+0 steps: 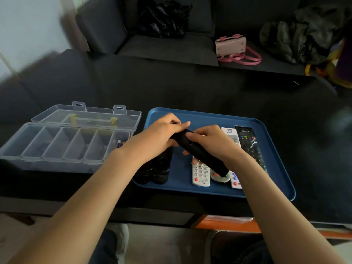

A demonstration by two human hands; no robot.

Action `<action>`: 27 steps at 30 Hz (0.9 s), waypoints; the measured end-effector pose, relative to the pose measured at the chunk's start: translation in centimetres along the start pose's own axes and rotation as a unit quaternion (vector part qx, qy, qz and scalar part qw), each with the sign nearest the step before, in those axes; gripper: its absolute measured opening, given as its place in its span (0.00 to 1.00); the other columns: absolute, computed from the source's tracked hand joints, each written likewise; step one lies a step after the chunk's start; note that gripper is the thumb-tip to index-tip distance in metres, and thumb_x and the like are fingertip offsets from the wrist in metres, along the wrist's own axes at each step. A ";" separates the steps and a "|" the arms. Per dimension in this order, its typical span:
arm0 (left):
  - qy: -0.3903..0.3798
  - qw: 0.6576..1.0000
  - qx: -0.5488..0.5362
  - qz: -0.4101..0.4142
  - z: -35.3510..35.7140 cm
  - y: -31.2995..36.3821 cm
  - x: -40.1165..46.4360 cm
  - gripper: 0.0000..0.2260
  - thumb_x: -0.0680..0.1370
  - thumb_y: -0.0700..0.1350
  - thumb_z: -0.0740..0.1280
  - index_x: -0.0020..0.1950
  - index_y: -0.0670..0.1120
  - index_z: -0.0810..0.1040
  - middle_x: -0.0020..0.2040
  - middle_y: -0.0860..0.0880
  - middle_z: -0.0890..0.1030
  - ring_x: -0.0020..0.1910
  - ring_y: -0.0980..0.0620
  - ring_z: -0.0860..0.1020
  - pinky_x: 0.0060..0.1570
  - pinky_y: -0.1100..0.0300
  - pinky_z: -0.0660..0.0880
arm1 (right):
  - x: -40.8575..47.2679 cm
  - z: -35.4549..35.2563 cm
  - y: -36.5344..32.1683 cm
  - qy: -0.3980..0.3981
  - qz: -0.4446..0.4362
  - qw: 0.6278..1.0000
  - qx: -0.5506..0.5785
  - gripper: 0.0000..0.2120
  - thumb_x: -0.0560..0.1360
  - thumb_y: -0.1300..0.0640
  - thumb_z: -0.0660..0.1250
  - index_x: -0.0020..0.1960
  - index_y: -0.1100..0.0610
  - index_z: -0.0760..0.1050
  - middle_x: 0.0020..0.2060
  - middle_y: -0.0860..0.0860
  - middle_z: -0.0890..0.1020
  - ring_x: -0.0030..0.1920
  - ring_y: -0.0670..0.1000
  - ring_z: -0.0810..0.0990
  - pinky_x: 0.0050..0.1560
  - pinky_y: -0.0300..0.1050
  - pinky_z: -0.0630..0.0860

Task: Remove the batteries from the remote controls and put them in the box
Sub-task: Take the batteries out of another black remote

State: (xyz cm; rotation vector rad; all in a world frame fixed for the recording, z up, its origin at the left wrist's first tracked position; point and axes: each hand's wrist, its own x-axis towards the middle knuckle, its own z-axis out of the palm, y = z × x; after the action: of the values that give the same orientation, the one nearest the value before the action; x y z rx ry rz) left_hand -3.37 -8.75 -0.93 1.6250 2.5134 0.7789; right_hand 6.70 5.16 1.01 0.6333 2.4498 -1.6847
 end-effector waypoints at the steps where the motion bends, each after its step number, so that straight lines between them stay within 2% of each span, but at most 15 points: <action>1: 0.005 1.000 -0.012 -0.006 -0.1 0.0 0.2 0.26 0.74 0.36 0.68 0.70 0.48 0.67 0.62 0.47 0.71 0.62 0.53 0.69 0.58 0.74 0.56 | 0.0 0.0 0.0 0.000 0.001 1.000 0.013 0.14 0.80 0.53 0.61 0.51 0.65 0.78 0.38 0.57 0.86 0.29 0.54 0.81 0.28 0.42 0.76; 5: 0.025 0.995 -0.092 -0.041 -0.4 -0.2 0.4 0.26 0.73 0.42 0.70 0.70 0.51 0.69 0.65 0.52 0.71 0.64 0.57 0.69 0.61 0.70 0.60 | 0.0 -0.1 -0.1 -0.004 0.012 0.997 0.080 0.13 0.80 0.56 0.60 0.53 0.65 0.77 0.41 0.59 0.85 0.28 0.53 0.81 0.28 0.42 0.75; 8: 0.084 0.966 -0.219 -0.112 -0.3 0.1 0.6 0.23 0.73 0.47 0.70 0.67 0.49 0.72 0.61 0.52 0.76 0.58 0.59 0.75 0.59 0.67 0.69 | -0.1 -0.1 -0.3 -0.007 0.011 0.994 0.107 0.12 0.80 0.57 0.60 0.54 0.64 0.77 0.43 0.60 0.85 0.29 0.53 0.81 0.29 0.42 0.76; 9: 0.110 0.957 -0.233 -0.135 -0.2 0.1 0.7 0.21 0.73 0.47 0.71 0.65 0.48 0.74 0.58 0.52 0.78 0.55 0.58 0.77 0.58 0.63 0.72 | -0.1 -0.1 -0.3 -0.006 0.009 0.994 0.112 0.11 0.80 0.57 0.60 0.54 0.63 0.77 0.43 0.60 0.85 0.30 0.53 0.81 0.30 0.42 0.76; 13: 0.136 0.936 -0.274 -0.176 0.1 -0.6 0.9 0.15 0.71 0.44 0.73 0.56 0.44 0.81 0.50 0.49 0.83 0.49 0.54 0.81 0.55 0.51 0.77 | 0.0 -0.1 -0.2 -0.001 0.003 0.992 0.128 0.08 0.80 0.58 0.61 0.54 0.61 0.76 0.43 0.59 0.85 0.32 0.53 0.82 0.34 0.44 0.78; 16: 0.144 0.912 -0.325 -0.203 0.0 -0.8 1.0 0.15 0.71 0.41 0.73 0.57 0.41 0.80 0.49 0.46 0.83 0.48 0.53 0.81 0.54 0.52 0.78 | -0.1 0.1 -0.4 -0.002 0.006 0.990 0.141 0.10 0.80 0.55 0.60 0.53 0.60 0.77 0.41 0.58 0.85 0.32 0.53 0.82 0.33 0.44 0.77; 20: 0.147 0.913 -0.315 -0.213 0.0 -0.5 1.0 0.14 0.71 0.41 0.73 0.56 0.43 0.81 0.49 0.46 0.83 0.46 0.54 0.81 0.51 0.57 0.79 | -0.2 0.3 -0.7 0.003 0.020 0.984 0.177 0.18 0.82 0.49 0.55 0.54 0.62 0.77 0.40 0.59 0.85 0.30 0.54 0.81 0.31 0.43 0.77; 22: 0.153 0.918 -0.298 -0.210 0.1 -0.5 1.0 0.13 0.71 0.42 0.73 0.54 0.45 0.81 0.47 0.48 0.83 0.46 0.55 0.81 0.51 0.55 0.79 | -0.2 0.4 -0.9 0.002 0.026 0.979 0.200 0.20 0.82 0.49 0.53 0.55 0.63 0.76 0.37 0.59 0.85 0.29 0.54 0.81 0.30 0.43 0.78; 24: 0.155 0.931 -0.263 -0.198 0.1 -0.4 0.9 0.11 0.70 0.46 0.73 0.52 0.49 0.82 0.46 0.52 0.83 0.46 0.56 0.81 0.53 0.52 0.78 | -0.3 0.6 -0.9 -0.001 0.028 0.975 0.221 0.19 0.82 0.50 0.53 0.53 0.64 0.76 0.36 0.60 0.84 0.29 0.55 0.80 0.31 0.44 0.78; 27: 0.146 0.941 -0.244 -0.183 -0.1 -0.1 0.7 0.11 0.69 0.47 0.74 0.51 0.52 0.81 0.46 0.54 0.83 0.46 0.59 0.81 0.54 0.55 0.77 | -0.3 0.9 -0.8 -0.005 0.027 0.969 0.245 0.15 0.82 0.54 0.55 0.48 0.62 0.75 0.34 0.59 0.83 0.30 0.54 0.80 0.35 0.46 0.79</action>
State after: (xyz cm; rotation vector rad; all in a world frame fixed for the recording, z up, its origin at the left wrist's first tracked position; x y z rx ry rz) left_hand -3.77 -8.17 -0.72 0.9057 2.4034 1.5195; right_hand 6.53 4.01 1.46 0.7254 1.9842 -2.2779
